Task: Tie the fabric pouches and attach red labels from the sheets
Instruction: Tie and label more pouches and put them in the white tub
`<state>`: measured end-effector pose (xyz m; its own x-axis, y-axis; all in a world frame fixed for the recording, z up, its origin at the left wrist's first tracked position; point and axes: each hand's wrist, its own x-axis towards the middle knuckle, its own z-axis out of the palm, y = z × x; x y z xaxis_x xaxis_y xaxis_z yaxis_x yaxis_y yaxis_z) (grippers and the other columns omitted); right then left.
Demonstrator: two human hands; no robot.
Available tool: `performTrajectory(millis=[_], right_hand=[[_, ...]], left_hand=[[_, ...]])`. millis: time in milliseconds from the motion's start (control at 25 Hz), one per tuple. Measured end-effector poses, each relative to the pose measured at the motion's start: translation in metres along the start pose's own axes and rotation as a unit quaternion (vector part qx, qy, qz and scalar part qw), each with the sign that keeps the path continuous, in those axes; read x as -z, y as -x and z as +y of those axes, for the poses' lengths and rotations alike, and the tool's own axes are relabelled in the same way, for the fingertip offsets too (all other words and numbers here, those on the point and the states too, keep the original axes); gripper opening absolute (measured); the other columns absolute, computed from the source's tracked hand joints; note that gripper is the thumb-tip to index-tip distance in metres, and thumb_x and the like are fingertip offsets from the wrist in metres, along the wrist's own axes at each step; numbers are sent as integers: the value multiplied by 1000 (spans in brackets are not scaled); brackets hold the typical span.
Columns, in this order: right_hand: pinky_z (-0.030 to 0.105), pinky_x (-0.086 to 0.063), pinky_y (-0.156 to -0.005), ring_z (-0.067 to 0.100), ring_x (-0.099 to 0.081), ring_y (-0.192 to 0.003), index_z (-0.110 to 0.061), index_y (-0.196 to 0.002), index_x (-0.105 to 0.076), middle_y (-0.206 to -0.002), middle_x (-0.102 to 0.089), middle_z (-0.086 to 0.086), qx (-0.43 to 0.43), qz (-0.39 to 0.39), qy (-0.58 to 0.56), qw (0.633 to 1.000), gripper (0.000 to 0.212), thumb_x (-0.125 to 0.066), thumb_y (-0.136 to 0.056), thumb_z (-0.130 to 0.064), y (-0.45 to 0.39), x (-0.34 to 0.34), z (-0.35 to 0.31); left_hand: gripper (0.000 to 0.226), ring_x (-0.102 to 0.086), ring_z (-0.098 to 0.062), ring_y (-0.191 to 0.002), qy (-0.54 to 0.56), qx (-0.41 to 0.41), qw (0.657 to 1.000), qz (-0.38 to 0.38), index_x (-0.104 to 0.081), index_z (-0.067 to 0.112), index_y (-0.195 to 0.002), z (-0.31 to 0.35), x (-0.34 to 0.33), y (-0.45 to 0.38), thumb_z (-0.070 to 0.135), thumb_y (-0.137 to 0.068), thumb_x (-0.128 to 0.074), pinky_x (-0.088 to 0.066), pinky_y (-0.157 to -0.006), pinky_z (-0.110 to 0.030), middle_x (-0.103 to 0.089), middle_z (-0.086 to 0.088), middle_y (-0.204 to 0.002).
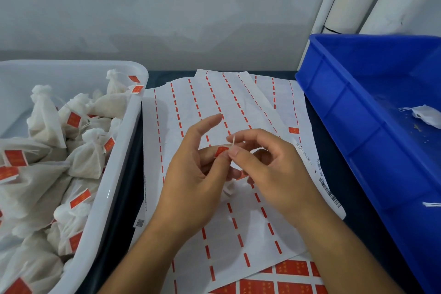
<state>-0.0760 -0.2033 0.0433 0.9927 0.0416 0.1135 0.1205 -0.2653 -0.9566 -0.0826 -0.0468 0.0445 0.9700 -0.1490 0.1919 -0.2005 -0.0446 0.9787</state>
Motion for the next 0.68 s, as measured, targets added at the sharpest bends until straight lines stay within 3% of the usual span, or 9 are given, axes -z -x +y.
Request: performTrajectory(millis=[280, 440, 680], right_hand=[[7, -51, -77, -3, -64, -105, -41, -97, -68, -106, -68, -22, 34, 17, 10, 999, 5, -69, -96, -36, 2, 0, -3], [7, -51, -78, -1, -65, -104, -37, -100, -67, -99, -70, -22, 35, 45, -19, 998, 3, -65, -98, -37, 1, 0, -4], [8, -54, -76, -2, -68, -98, -39, -101, -68, -97, -72, -23, 25, 116, -25, 993, 8, -66, -94, -44, 2, 0, -6]], left_hand=[[43, -76, -11, -84, -47, 6, 999, -8, -47, 45, -139, -3, 1, 0, 28, -100, -57, -57, -73, -15, -76, 14, -94], [51, -75, -14, -88, -46, 14, 999, 2, -47, 51, -136, -6, 2, -1, 22, -98, -67, -62, -73, -22, -67, 24, -113], [51, -73, -13, -86, -93, -5, 995, 22, -48, 56, -127, -10, -2, -2, 27, -93, -73, -59, -71, -18, -60, 29, -111]])
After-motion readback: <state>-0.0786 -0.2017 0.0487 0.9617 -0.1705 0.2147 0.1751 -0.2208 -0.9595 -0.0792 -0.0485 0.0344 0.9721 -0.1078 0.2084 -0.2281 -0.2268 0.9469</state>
